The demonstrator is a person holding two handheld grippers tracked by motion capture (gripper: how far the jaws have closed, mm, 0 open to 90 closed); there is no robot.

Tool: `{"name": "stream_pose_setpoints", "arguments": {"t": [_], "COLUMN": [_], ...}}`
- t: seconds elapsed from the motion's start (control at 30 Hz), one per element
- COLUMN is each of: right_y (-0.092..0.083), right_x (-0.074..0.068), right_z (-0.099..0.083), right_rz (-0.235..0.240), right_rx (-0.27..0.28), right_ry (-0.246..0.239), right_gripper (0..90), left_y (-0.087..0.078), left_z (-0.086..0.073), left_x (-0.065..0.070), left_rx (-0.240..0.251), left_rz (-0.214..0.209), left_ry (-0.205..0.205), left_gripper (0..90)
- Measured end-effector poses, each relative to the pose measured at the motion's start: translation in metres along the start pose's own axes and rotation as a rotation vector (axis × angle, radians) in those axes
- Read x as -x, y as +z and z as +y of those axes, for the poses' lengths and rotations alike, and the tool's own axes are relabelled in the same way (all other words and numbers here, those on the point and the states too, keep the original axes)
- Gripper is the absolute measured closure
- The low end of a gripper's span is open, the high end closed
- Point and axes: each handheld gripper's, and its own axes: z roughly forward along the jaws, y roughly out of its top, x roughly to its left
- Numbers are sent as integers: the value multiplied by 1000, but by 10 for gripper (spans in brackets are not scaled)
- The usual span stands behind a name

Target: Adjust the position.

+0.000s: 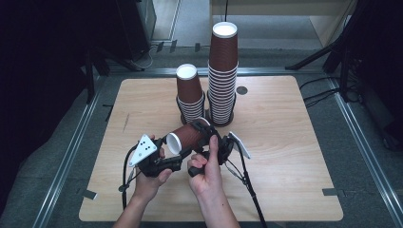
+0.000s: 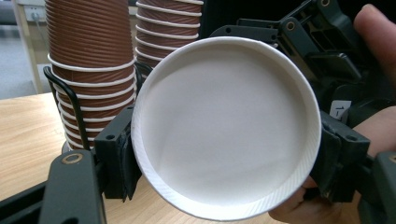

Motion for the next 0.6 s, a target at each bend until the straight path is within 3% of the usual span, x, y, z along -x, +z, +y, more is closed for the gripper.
{"name": "stream_pose_setpoints", "arguments": {"t": [0.17, 0.47, 0.6], "right_y": [0, 1, -3], "right_x": [1, 2, -1], "right_z": [0, -2, -2], "right_rz": [8, 15, 38], "right_rx": [6, 20, 38], "right_ry": [-10, -20, -41], "right_gripper": [100, 125, 128], "left_y": [-1, -1, -1], "left_z": [0, 0, 0], "left_x": [-1, -1, -1], "left_rx": [-2, -7, -9], "left_rz": [3, 7, -8], "left_ry": [5, -5, -32], "left_gripper": [231, 214, 106]}}
